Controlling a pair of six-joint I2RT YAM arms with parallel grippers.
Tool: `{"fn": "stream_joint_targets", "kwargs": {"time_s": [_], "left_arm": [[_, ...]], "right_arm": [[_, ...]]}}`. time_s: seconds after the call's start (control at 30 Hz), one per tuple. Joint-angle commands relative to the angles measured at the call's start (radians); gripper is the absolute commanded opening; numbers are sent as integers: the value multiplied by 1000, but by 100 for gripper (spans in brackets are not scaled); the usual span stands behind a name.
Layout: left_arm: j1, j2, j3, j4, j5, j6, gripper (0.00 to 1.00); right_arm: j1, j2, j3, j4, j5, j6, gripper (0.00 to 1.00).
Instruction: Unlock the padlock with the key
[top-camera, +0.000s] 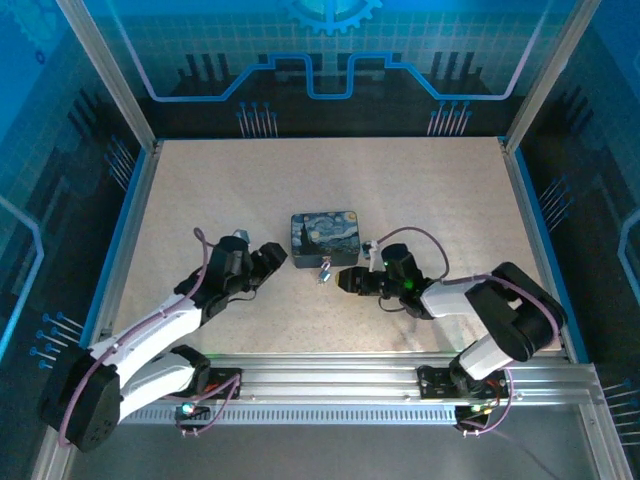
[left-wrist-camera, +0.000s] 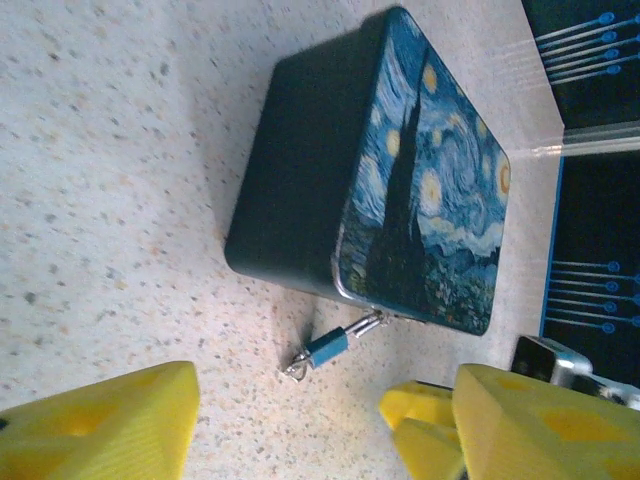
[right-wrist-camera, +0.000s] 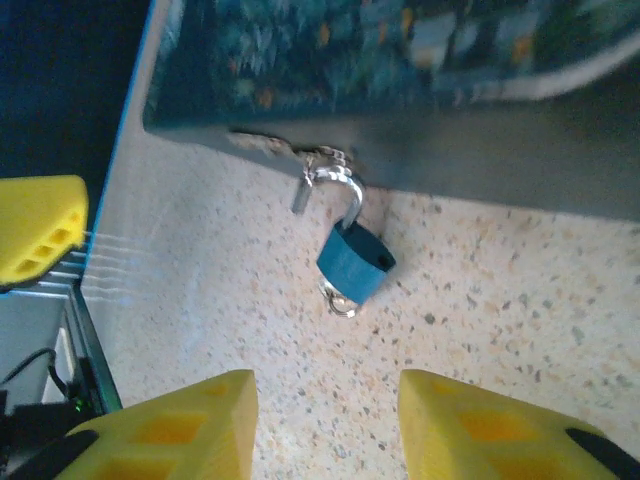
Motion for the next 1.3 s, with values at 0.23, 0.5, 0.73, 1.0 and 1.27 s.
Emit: {"fn": "stream_joint_targets", "kwargs": {"time_s": [0.23,0.5,0.73,1.0,1.27], "left_arm": [[126,193,185,-45,214,230,77],[154,456,341,-45,297,307,73],[143,552,364,-71,316,341,65],[94,503,211,-29,258,310,56],[78,416,111,10,238,247,56]], "right_arm": [[-64,-60,38,-12,-106,-34,72],[-78,18,100,45,-124,-18,75],[-89,59,140,40,-121,-38,76],[-140,114,188,45,-147,-109,78],[-165,79,77,171,-149,-96,78]]}}
